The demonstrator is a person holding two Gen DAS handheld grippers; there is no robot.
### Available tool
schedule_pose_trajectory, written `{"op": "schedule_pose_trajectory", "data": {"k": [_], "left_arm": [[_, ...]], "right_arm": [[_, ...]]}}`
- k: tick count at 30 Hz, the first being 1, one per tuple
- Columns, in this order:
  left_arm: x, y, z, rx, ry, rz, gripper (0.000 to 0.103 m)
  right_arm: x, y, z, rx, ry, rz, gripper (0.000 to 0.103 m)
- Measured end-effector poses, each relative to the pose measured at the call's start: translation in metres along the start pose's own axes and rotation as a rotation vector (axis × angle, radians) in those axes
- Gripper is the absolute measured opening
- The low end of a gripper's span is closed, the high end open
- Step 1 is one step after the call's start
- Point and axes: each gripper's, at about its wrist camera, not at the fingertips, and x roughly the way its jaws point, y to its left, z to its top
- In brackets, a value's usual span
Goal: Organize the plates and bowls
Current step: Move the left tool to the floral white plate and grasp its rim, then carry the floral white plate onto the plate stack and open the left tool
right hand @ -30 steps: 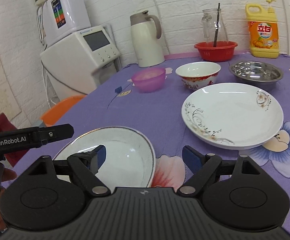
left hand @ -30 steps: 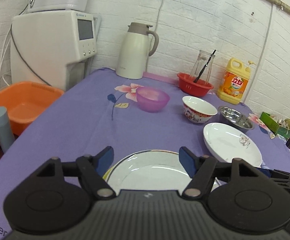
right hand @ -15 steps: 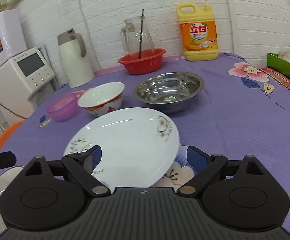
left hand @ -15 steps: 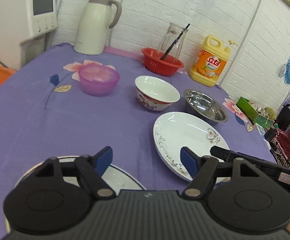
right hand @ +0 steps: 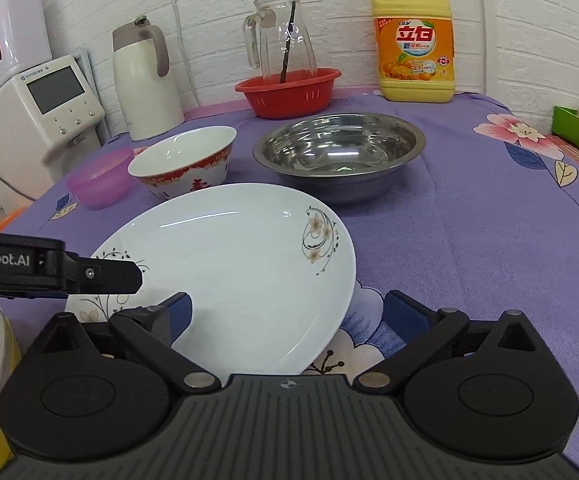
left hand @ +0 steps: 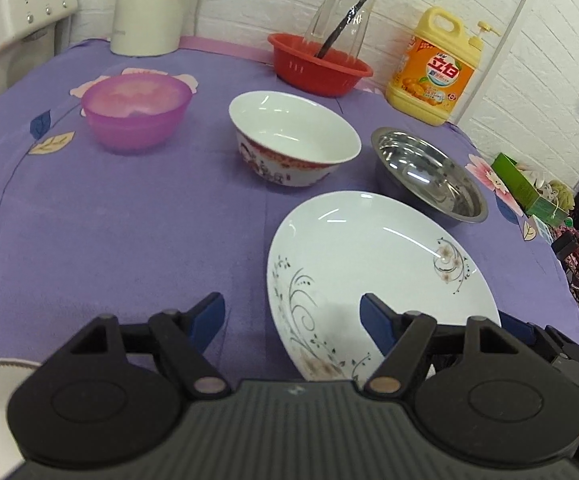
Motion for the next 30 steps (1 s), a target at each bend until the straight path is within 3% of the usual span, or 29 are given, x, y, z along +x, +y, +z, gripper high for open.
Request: {"op": "schedule_pose_trajectory", "data": {"k": [8, 10, 16, 30], "left_arm": [[0.009, -0.014, 0.004, 0.048, -0.002, -0.006, 0.073], [0.012, -0.018, 0.004, 0.055, 0.004, -0.013, 0.066], [0.017, -0.033, 0.001, 0.135, -0.008, 0.028, 0.062], [0.017, -0.034, -0.002, 0.166, -0.012, 0.048, 0.062]], "right_arm": [[0.001, 0.007, 0.000, -0.031, 0.013, -0.009, 0.103], [0.001, 0.007, 0.000, -0.022, 0.008, 0.014, 0.103], [0.003, 0.016, 0.000, -0.069, 0.007, 0.027, 0.103], [-0.002, 0.014, -0.001, -0.042, -0.005, 0.032, 0.103]]}}
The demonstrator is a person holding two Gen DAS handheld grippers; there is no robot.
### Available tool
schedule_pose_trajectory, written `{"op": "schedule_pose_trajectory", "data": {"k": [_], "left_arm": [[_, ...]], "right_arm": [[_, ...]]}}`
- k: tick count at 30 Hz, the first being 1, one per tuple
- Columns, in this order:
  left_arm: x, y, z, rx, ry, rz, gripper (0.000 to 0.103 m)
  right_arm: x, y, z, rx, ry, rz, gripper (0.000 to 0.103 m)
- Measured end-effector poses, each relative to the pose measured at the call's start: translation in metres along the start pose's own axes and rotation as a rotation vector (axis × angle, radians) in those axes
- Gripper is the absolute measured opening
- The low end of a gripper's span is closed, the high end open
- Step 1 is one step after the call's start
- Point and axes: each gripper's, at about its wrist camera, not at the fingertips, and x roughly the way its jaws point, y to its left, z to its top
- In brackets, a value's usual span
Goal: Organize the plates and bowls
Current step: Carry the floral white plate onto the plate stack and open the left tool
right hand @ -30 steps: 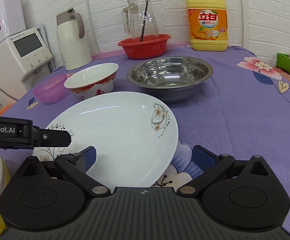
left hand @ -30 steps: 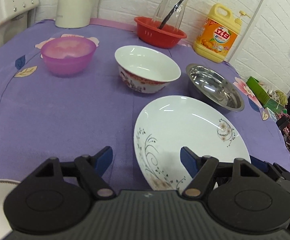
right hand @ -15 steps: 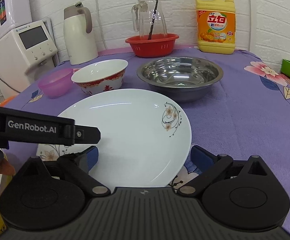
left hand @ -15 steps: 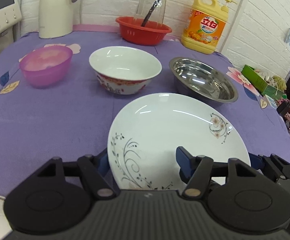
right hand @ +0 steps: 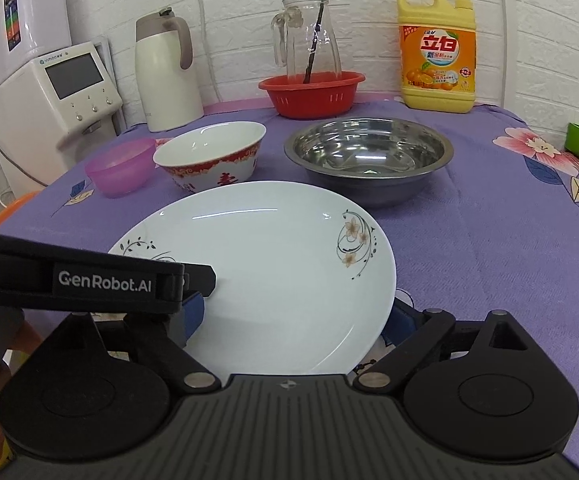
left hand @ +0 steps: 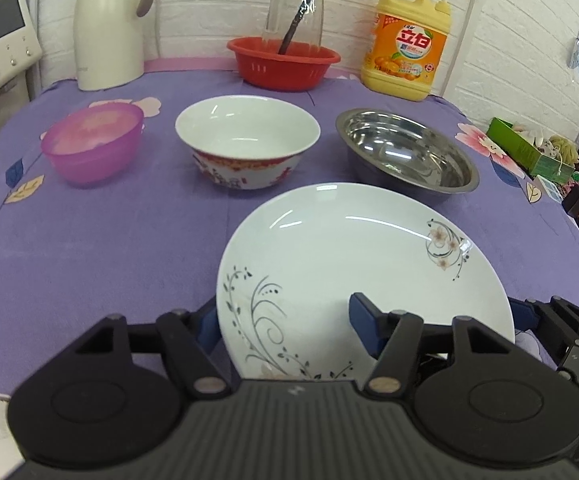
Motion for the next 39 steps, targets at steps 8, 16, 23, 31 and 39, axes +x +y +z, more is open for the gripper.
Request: {"op": "schedule_pose_trajectory", "data": {"k": [8, 16, 23, 31, 39], "left_arm": [[-0.001, 0.003, 0.000, -0.030, -0.012, -0.017, 0.064], [0.000, -0.004, -0.001, 0.004, -0.009, 0.019, 0.062], [-0.019, -0.005, -0.002, 0.010, -0.043, 0.011, 0.062], [-0.055, -0.002, -0.009, 0.013, -0.105, 0.009, 0.062], [-0.112, 0.035, -0.039, -0.038, -0.162, 0.022, 0.062]], "right_arm": [[0.001, -0.001, 0.000, 0.034, -0.005, -0.003, 0.103], [0.005, 0.008, 0.001, -0.010, 0.005, -0.037, 0.103], [-0.007, 0.004, 0.000, 0.030, -0.013, -0.009, 0.103], [-0.032, 0.023, 0.000, -0.006, -0.084, -0.025, 0.103], [-0.062, 0.063, -0.011, -0.027, -0.105, 0.030, 0.103]]}}
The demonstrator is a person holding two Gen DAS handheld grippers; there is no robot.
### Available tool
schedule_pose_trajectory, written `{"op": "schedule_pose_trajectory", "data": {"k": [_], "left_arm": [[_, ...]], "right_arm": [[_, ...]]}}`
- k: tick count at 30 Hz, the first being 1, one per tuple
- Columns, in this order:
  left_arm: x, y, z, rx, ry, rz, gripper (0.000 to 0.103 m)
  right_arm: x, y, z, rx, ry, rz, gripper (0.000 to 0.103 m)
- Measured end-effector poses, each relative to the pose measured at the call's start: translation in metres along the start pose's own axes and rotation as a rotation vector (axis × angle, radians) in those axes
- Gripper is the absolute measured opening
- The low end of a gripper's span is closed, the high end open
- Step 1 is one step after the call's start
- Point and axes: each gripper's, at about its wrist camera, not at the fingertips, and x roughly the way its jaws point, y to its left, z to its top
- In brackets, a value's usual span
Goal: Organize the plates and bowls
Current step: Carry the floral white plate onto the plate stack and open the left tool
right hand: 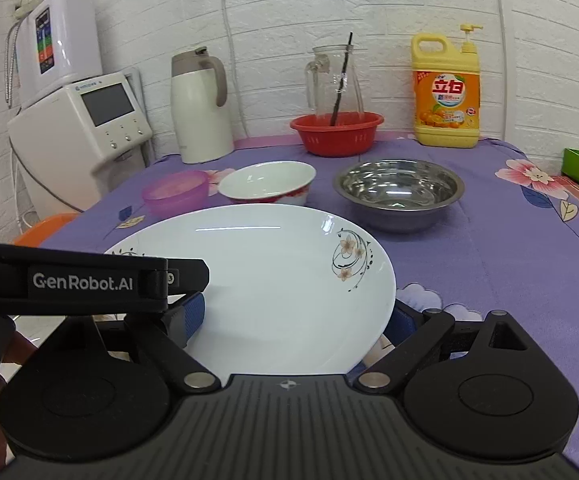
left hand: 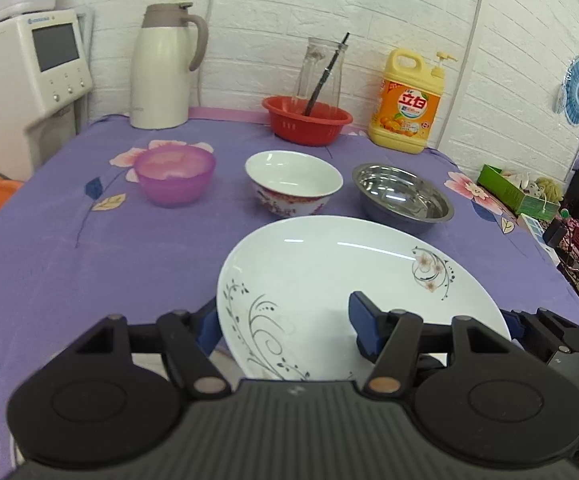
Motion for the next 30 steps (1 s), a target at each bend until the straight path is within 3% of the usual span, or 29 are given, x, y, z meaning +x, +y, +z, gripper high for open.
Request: {"op": "schedule_pose_trajectory", "data": {"k": [8, 13, 18, 24, 27, 30], "left_arm": [[-0.060, 0.057, -0.036, -0.048, -0.044, 0.122, 0.063], [-0.072, 0.083, -0.057, -0.065, -0.033, 0.162, 0.063], [-0.071, 0.096, -0.069, -0.087, -0.028, 0.126, 0.062], [-0.072, 0.103, -0.072, -0.106, -0.038, 0.073, 0.062], [-0.079, 0.110, -0.070, -0.144, -0.045, 0.033, 0.074], [-0.087, 0.114, -0.066, -0.170, -0.051, 0.036, 0.076]], "right_arm": [[-0.018, 0.073, -0.019, -0.089, -0.009, 0.100, 0.103], [-0.015, 0.103, -0.032, -0.122, 0.022, 0.143, 0.103], [-0.010, 0.117, -0.041, -0.165, 0.042, 0.106, 0.103], [-0.008, 0.113, -0.043, -0.144, 0.073, 0.124, 0.103], [-0.010, 0.105, -0.041, -0.093, 0.065, 0.150, 0.103], [-0.014, 0.105, -0.037, -0.080, 0.043, 0.145, 0.103]]}}
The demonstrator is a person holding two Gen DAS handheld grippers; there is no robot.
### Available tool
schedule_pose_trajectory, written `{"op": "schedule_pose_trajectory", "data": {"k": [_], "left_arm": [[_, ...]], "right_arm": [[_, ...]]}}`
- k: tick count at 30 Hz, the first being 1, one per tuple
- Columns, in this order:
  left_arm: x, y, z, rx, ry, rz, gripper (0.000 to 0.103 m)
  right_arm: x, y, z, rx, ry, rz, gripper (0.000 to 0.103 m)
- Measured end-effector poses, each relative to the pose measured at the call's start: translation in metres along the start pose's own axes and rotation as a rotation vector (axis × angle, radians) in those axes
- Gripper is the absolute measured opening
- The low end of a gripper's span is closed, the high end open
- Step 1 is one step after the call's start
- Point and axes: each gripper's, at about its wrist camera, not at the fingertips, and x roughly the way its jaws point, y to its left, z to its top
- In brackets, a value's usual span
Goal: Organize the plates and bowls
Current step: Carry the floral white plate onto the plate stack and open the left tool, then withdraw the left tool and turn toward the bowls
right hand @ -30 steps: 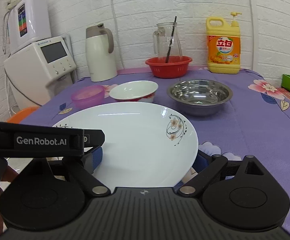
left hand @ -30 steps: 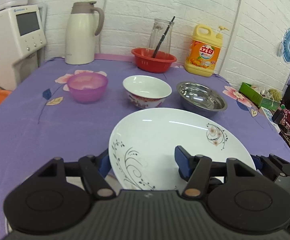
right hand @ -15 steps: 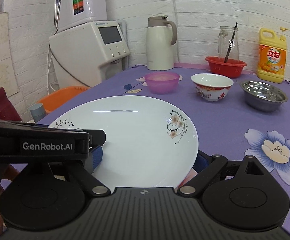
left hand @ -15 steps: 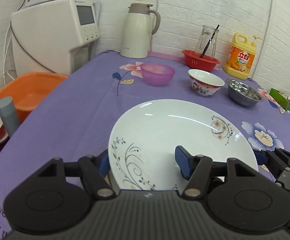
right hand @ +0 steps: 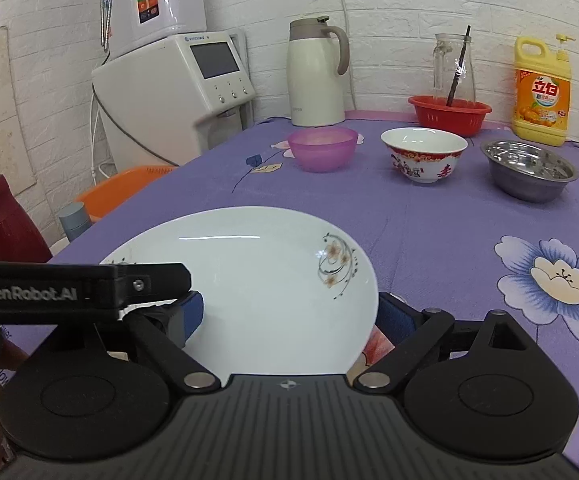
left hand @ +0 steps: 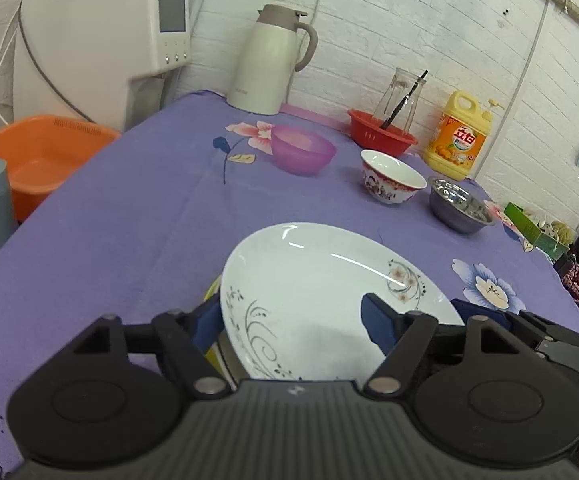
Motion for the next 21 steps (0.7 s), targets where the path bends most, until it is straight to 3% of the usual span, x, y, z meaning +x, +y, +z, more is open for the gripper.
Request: {"op": "schedule_pose_trajectory", "data": {"k": [2, 6, 10, 15, 21], "left_arm": [[-0.004, 0.001, 0.002, 0.010, -0.025, 0.037, 0.078], [-0.006, 0.002, 0.004, 0.034, -0.042, 0.012, 0.078], [-0.004, 0.001, 0.003, 0.041, -0.054, 0.060, 0.079], [0.002, 0.003, 0.010, -0.002, -0.076, 0.069, 0.079], [0.009, -0.004, 0.026, -0.032, -0.107, 0.083, 0.081]], "right_arm": [[-0.003, -0.001, 0.003, 0.018, -0.014, 0.004, 0.103], [-0.004, -0.008, 0.005, 0.037, -0.022, -0.005, 0.103], [-0.006, -0.017, 0.004, 0.059, -0.024, -0.020, 0.103], [-0.004, -0.029, 0.003, 0.116, -0.020, -0.013, 0.103], [0.004, -0.023, 0.013, 0.086, -0.006, 0.021, 0.103]]}}
